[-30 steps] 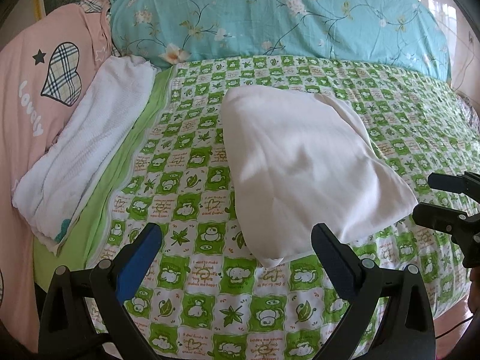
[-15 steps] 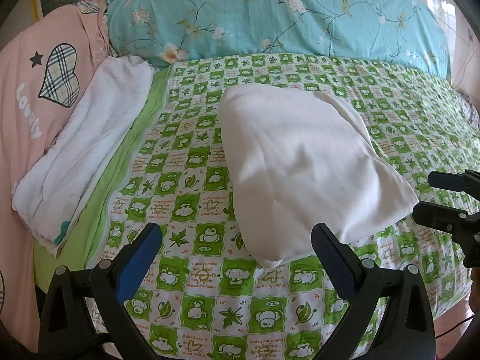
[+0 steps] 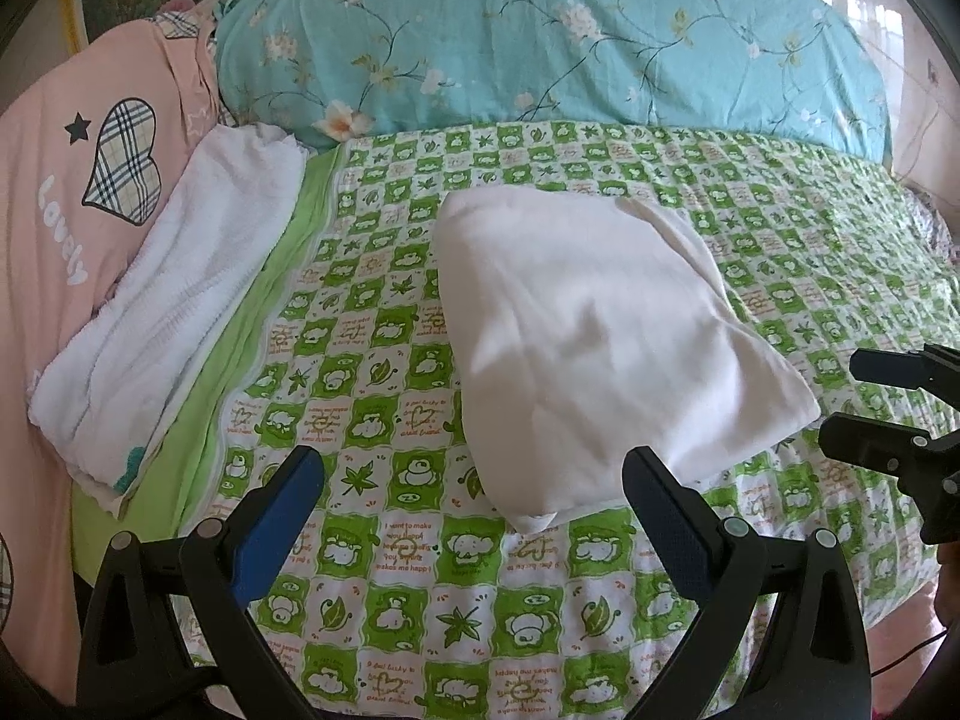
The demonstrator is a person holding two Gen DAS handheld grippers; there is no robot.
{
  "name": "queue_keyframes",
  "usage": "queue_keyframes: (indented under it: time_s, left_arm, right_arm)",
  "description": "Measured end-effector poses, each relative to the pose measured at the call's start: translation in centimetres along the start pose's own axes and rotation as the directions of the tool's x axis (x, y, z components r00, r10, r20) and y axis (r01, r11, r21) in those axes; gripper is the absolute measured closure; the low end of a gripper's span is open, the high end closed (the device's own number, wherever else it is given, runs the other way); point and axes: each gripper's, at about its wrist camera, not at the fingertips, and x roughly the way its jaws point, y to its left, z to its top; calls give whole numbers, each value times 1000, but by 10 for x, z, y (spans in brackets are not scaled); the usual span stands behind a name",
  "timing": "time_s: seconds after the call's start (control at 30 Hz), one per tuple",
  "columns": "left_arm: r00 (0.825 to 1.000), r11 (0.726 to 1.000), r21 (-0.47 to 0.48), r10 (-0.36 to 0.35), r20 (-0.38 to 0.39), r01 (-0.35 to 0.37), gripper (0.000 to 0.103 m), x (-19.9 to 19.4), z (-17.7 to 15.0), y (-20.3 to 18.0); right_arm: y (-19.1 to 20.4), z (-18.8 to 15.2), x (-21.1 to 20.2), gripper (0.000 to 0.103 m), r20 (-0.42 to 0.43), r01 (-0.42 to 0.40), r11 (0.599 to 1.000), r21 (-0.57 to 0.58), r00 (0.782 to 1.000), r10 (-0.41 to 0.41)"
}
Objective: Fold large clothes
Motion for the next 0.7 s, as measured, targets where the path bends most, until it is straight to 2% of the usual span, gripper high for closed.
queue_keyframes:
  time_s: [0.33,0.7]
  left_arm:
    - [1000,1000,18,-12,20,11,3,-18,-5,-1]
    - [1000,1000,20,-20,24,19,3,-20,-6,1]
  right_arm:
    - [3,-4,-17,15,18,-3,1000,-9,1000,3]
    - [6,-7,-21,15,18,-4,1000,-18,1000,4]
